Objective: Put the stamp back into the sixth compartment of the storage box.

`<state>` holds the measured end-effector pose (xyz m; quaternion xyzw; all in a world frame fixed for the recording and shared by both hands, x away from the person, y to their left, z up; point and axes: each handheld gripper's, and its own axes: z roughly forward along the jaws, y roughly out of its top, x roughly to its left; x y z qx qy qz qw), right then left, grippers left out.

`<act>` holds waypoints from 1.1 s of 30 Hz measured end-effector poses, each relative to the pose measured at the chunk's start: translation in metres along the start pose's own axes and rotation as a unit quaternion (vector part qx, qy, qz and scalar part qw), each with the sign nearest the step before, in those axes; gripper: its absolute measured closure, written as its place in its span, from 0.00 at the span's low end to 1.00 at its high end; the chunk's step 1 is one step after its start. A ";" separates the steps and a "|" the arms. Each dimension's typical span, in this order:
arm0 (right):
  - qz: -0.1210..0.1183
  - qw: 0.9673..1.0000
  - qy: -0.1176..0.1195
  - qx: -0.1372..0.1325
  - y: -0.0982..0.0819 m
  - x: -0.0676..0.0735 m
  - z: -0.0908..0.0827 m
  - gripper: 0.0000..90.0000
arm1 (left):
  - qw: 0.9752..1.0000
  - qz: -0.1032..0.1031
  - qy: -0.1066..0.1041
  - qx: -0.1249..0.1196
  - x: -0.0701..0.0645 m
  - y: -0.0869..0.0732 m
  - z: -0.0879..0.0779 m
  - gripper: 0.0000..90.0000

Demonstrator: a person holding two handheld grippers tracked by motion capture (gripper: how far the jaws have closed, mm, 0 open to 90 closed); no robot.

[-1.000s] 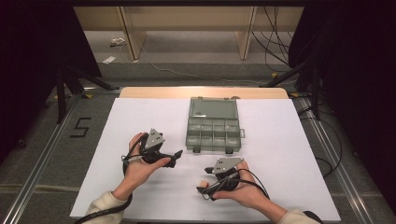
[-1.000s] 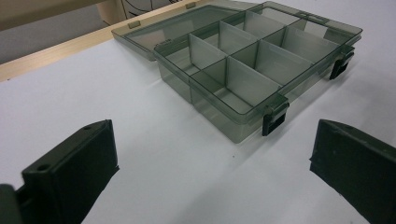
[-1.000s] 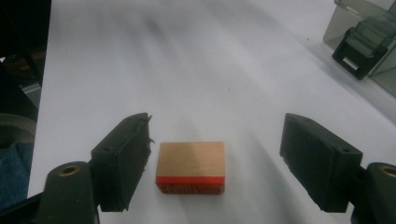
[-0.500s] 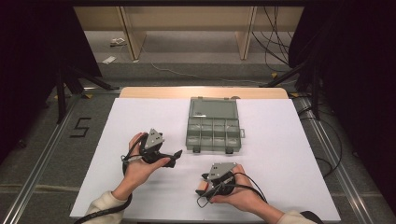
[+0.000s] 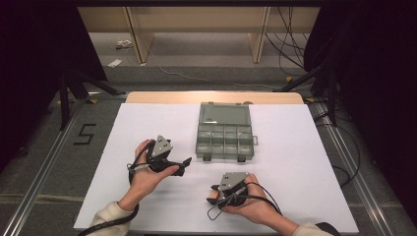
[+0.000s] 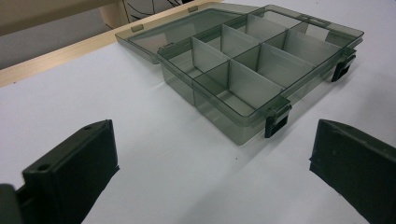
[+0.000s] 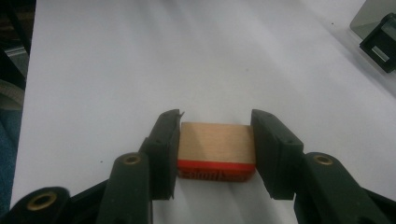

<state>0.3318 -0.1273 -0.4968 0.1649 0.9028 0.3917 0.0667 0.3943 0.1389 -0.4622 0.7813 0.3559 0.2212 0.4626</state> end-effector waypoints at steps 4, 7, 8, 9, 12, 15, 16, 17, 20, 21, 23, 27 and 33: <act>0.000 1.000 0.001 0.001 0.000 0.000 0.000 0.62 | 1.000 0.000 0.001 0.000 0.000 0.000 0.000 0.00; 0.000 1.000 0.002 0.001 0.001 -0.001 0.000 0.62 | 1.000 0.000 0.001 0.000 0.000 0.000 0.000 0.00; 0.000 1.000 0.002 0.000 0.001 -0.001 -0.001 0.62 | 1.000 0.000 0.001 0.000 0.000 0.000 0.000 0.00; 0.000 1.000 0.001 -0.001 0.001 -0.001 -0.001 0.62 | 1.000 0.000 0.001 0.000 0.000 0.000 0.000 0.00; 0.002 1.000 -0.002 -0.007 0.002 -0.002 -0.003 0.62 | 1.000 -0.001 0.001 0.000 0.000 0.000 0.000 0.00; 0.005 1.000 -0.003 -0.012 0.003 -0.003 -0.004 0.62 | 1.000 0.000 0.001 0.000 0.000 0.000 0.000 0.00; 0.004 1.000 -0.003 -0.013 0.003 -0.003 -0.005 0.62 | 1.000 0.000 0.001 0.000 0.000 0.000 0.000 0.00; 0.004 1.000 -0.005 -0.014 0.004 -0.003 -0.005 0.62 | 1.000 0.000 0.001 0.000 0.000 0.000 0.000 0.00; 0.005 1.000 -0.004 -0.018 0.004 -0.004 -0.006 0.62 | 1.000 -0.001 0.001 -0.001 0.000 0.000 0.000 0.00; 0.006 1.000 -0.004 -0.018 0.005 -0.004 -0.007 0.62 | 1.000 -0.001 0.001 -0.001 0.000 0.000 0.000 0.00; 0.005 1.000 -0.003 -0.019 0.005 -0.004 -0.007 0.62 | 1.000 -0.001 0.001 0.000 0.000 0.000 0.000 0.00; 0.007 1.000 -0.004 -0.022 0.006 -0.004 -0.008 0.62 | 1.000 -0.001 0.001 -0.001 0.000 0.000 0.000 0.00; 0.010 1.000 -0.005 -0.026 0.007 -0.005 -0.010 0.62 | 1.000 -0.001 0.001 -0.001 0.000 0.000 0.000 0.00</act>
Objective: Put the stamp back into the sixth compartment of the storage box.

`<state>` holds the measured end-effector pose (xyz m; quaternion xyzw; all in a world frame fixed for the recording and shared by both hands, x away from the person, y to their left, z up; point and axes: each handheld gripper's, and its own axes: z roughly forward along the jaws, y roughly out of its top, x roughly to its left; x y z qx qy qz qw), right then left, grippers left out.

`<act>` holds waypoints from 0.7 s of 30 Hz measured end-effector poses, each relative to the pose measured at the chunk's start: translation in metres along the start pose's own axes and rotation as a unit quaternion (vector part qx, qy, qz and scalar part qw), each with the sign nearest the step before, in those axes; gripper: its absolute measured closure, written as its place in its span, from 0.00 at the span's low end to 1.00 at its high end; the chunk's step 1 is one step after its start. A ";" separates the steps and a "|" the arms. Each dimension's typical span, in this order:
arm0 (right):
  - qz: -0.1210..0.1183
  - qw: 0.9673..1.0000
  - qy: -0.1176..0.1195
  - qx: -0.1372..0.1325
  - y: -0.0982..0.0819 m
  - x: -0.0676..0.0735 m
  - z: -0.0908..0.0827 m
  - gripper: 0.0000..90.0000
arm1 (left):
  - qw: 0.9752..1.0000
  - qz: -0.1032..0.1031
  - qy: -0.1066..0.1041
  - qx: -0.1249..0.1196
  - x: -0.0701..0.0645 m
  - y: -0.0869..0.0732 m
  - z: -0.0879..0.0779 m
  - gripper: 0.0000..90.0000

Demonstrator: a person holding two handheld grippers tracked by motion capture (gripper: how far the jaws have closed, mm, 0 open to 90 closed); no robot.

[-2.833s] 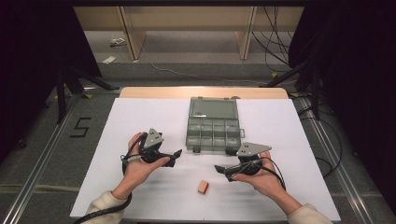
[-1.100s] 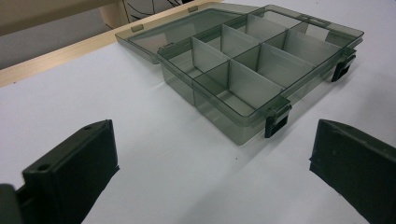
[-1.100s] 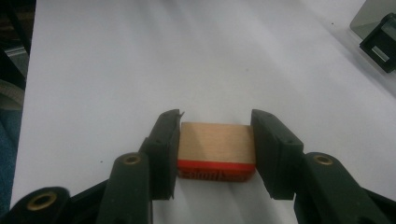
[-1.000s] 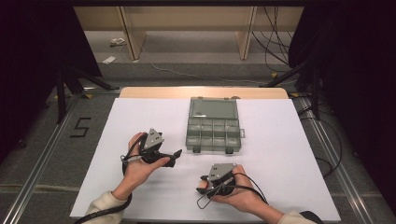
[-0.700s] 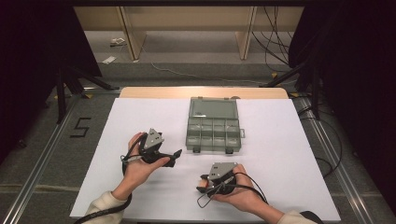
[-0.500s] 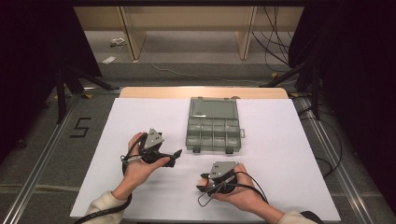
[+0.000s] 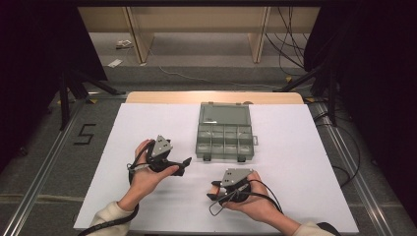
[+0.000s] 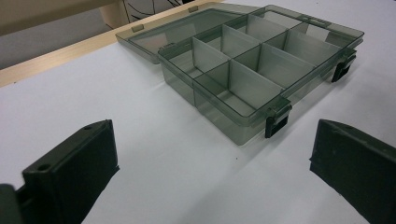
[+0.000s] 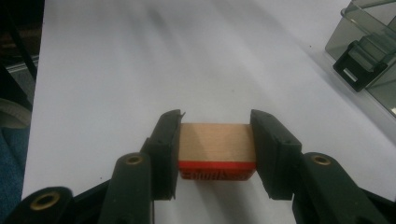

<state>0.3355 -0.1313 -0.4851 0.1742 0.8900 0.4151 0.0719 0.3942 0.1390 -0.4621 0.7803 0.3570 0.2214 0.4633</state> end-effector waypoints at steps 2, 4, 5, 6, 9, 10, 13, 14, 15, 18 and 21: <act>0.001 1.000 0.000 -0.001 0.000 0.000 0.000 0.62 | 1.000 0.000 0.000 0.000 0.000 0.000 0.000 0.00; 0.000 1.000 0.000 -0.003 0.000 0.000 0.000 0.62 | 1.000 0.000 0.000 0.000 0.000 0.000 0.000 0.00; 0.000 1.000 0.000 -0.003 0.001 0.000 -0.001 0.62 | 1.000 0.000 0.000 0.000 0.000 0.000 0.000 0.00; 0.000 1.000 0.000 -0.003 0.001 0.000 -0.001 0.62 | 1.000 0.000 0.000 0.000 0.000 0.000 0.000 0.00; 0.001 1.000 -0.001 -0.004 0.001 0.000 -0.001 0.62 | 1.000 0.000 0.000 0.000 0.000 0.000 0.000 0.00; 0.001 1.000 0.000 -0.005 0.001 0.000 -0.001 0.62 | 1.000 0.000 0.000 0.000 0.000 0.000 0.000 0.00; 0.001 1.000 -0.002 -0.006 0.002 -0.001 -0.002 0.62 | 1.000 -0.001 0.000 -0.001 0.000 0.000 0.000 0.00; 0.001 1.000 -0.002 -0.006 0.002 -0.001 -0.002 0.62 | 1.000 -0.001 0.000 -0.001 0.000 0.000 0.000 0.00; 0.002 1.000 -0.002 -0.006 0.002 -0.001 -0.002 0.62 | 1.000 0.000 0.000 -0.002 0.000 0.000 0.000 0.00; 0.004 1.000 -0.003 -0.008 0.002 -0.001 -0.003 0.62 | 1.000 0.001 0.000 -0.002 0.000 0.000 0.000 0.00; 0.005 1.000 -0.002 -0.008 0.002 -0.001 -0.003 0.62 | 1.000 0.000 -0.001 -0.002 0.000 0.000 0.000 0.00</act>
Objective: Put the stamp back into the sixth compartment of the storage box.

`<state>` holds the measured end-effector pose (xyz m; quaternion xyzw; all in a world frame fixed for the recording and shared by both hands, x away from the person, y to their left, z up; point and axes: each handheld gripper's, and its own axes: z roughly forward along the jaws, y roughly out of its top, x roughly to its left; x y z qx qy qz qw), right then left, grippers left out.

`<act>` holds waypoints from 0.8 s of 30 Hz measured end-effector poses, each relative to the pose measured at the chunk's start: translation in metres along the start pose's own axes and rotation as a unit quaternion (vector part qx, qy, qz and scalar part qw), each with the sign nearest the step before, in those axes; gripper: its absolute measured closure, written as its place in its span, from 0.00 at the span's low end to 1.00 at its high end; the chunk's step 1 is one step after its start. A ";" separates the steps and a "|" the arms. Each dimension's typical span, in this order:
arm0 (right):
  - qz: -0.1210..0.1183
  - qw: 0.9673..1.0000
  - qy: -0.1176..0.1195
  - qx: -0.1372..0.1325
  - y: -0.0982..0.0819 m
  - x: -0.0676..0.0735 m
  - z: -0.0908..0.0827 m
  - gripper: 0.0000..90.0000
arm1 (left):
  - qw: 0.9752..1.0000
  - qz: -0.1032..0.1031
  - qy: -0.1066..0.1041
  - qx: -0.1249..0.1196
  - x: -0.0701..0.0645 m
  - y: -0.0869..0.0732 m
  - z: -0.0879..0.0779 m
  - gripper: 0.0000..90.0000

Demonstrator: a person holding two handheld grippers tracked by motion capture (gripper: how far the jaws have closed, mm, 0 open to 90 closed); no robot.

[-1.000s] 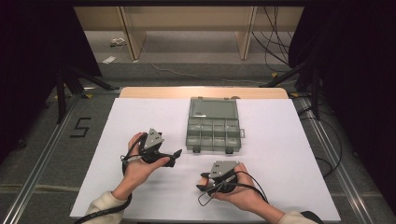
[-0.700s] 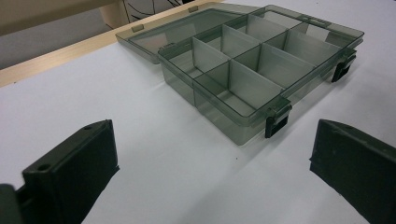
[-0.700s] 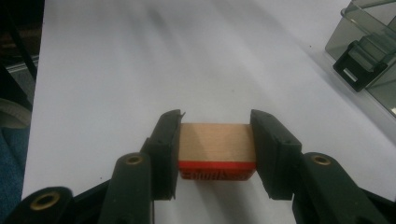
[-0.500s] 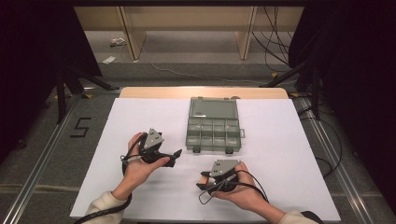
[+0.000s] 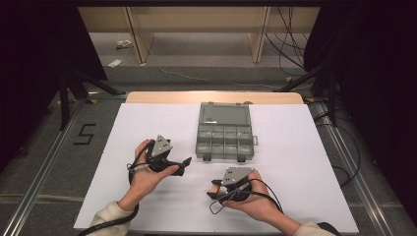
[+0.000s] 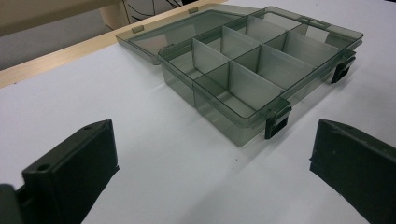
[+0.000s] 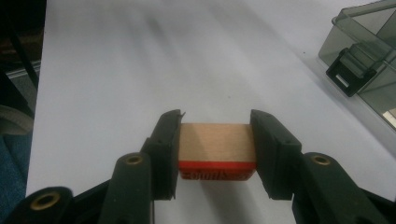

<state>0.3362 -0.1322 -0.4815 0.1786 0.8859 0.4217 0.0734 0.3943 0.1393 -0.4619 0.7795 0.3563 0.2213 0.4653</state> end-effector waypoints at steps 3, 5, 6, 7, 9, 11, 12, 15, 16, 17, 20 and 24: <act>0.001 1.000 0.000 -0.001 0.000 0.000 0.000 0.62 | 1.000 0.000 0.001 -0.002 0.000 0.000 0.000 0.00; 0.000 1.000 -0.001 -0.002 0.001 -0.001 -0.001 0.62 | 1.000 0.000 0.001 -0.002 0.000 0.001 -0.001 0.00; 0.001 1.000 -0.002 -0.003 0.001 -0.001 -0.001 0.62 | 1.000 -0.001 0.001 -0.002 0.000 0.000 -0.001 0.00; 0.001 1.000 -0.002 -0.004 0.001 -0.001 -0.001 0.62 | 1.000 -0.001 0.001 -0.002 0.000 0.000 -0.001 0.00; 0.002 1.000 -0.002 -0.004 0.001 -0.001 -0.001 0.62 | 1.000 -0.002 0.001 -0.002 0.000 0.001 -0.001 0.00; 0.001 1.000 -0.003 -0.004 0.001 -0.001 -0.002 0.62 | 1.000 -0.003 0.001 -0.003 0.000 0.001 0.000 0.00; 0.001 1.000 -0.002 -0.004 0.001 -0.001 -0.002 0.62 | 1.000 -0.003 0.000 -0.003 0.000 0.001 0.000 0.00; 0.003 1.000 -0.003 -0.005 0.002 -0.002 -0.002 0.62 | 1.000 -0.003 0.000 -0.003 0.000 0.000 0.000 0.00; 0.003 1.000 -0.003 -0.006 0.002 -0.002 -0.002 0.62 | 1.000 -0.003 0.001 -0.003 0.000 0.001 -0.001 0.00; 0.003 1.000 -0.004 -0.007 0.002 -0.002 -0.003 0.62 | 1.000 -0.003 0.001 -0.003 0.000 0.001 -0.001 0.00; 0.004 1.000 -0.006 -0.009 0.003 -0.003 -0.004 0.62 | 1.000 -0.003 0.001 -0.004 0.001 0.001 -0.001 0.00; 0.006 1.000 -0.008 -0.012 0.003 -0.005 -0.005 0.62 | 1.000 -0.003 0.001 -0.004 0.001 0.001 -0.001 0.00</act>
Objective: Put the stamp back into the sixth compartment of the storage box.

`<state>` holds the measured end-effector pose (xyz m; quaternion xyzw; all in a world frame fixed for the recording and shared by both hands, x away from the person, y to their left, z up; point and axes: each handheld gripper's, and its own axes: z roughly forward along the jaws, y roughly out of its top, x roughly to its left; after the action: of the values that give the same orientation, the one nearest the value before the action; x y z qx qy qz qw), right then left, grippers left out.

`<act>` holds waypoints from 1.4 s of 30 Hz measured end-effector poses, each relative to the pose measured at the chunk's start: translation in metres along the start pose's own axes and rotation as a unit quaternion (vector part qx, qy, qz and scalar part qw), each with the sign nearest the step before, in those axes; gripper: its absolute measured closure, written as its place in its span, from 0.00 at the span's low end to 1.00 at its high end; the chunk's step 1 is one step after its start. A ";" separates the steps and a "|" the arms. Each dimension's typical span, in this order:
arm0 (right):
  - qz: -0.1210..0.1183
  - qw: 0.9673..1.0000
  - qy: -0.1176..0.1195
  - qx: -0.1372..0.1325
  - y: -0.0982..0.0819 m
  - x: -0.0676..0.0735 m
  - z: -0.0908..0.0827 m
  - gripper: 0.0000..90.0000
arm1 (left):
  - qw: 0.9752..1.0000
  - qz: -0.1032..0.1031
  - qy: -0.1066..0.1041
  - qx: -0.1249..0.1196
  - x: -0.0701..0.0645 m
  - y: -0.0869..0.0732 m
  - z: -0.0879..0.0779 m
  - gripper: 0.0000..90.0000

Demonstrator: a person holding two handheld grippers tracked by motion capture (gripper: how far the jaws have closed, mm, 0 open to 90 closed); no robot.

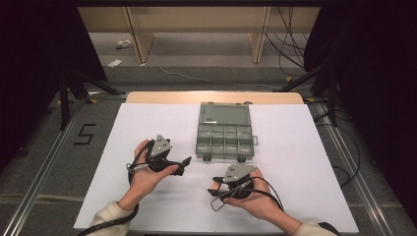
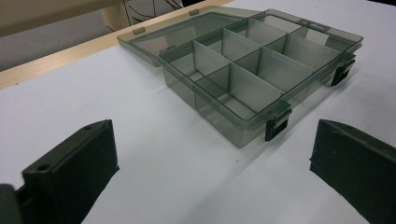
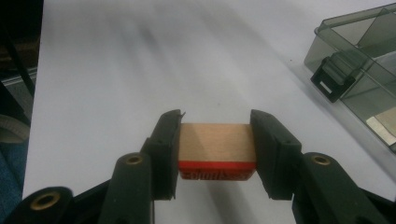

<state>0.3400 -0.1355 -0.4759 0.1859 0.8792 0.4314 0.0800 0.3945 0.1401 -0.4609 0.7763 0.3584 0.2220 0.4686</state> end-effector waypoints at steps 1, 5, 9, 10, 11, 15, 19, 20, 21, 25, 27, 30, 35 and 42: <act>0.001 1.000 -0.001 -0.001 0.000 0.000 0.000 0.62 | 1.000 0.000 0.000 0.000 0.000 0.000 0.000 0.00; 0.001 1.000 -0.002 -0.001 0.001 -0.001 -0.001 0.62 | 1.000 0.000 0.000 0.000 0.000 0.000 0.000 0.00; 0.002 1.000 -0.002 -0.003 0.001 -0.001 -0.001 0.62 | 1.000 0.001 0.000 0.000 0.000 0.000 0.000 0.00; 0.002 1.000 -0.003 -0.003 0.001 -0.002 -0.002 0.62 | 1.000 0.003 0.003 0.001 0.000 0.000 0.000 0.00; 0.004 1.000 -0.004 -0.003 0.001 -0.002 -0.002 0.62 | 1.000 0.003 0.003 0.001 0.000 0.000 0.000 0.00; 0.005 1.000 -0.006 -0.005 0.002 -0.004 -0.003 0.62 | 1.000 0.002 0.003 0.000 0.000 0.000 0.000 0.00; 0.005 1.000 -0.009 -0.008 0.003 -0.006 -0.004 0.62 | 1.000 0.003 0.002 0.000 0.000 0.000 0.000 0.00; 0.006 1.000 -0.010 -0.009 0.003 -0.006 -0.005 0.62 | 1.000 0.003 0.002 0.000 0.000 0.000 0.000 0.00; 0.007 1.000 -0.011 -0.010 0.004 -0.007 -0.005 0.62 | 1.000 0.003 0.002 0.000 0.000 0.000 0.000 0.00; 0.006 1.000 -0.013 -0.012 0.005 -0.009 -0.007 0.62 | 1.000 0.001 0.000 0.000 0.000 0.000 0.000 0.00; 0.007 1.000 -0.015 -0.014 0.005 -0.010 -0.007 0.62 | 1.000 0.001 0.000 0.000 0.000 0.000 0.000 0.00; 0.008 1.000 -0.017 -0.015 0.006 -0.011 -0.008 0.62 | 1.000 0.001 0.000 0.000 0.000 0.000 0.000 0.00; 0.009 1.000 -0.020 -0.018 0.007 -0.013 -0.009 0.62 | 1.000 0.001 -0.001 0.000 0.000 0.000 0.000 0.00; 0.012 0.999 -0.026 -0.021 0.008 -0.016 -0.011 0.62 | 1.000 0.001 -0.001 0.000 0.000 0.000 0.000 0.00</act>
<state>0.3539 -0.1454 -0.4633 0.2053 0.8655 0.4455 0.1014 0.3945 0.1403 -0.4612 0.7770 0.3574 0.2218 0.4684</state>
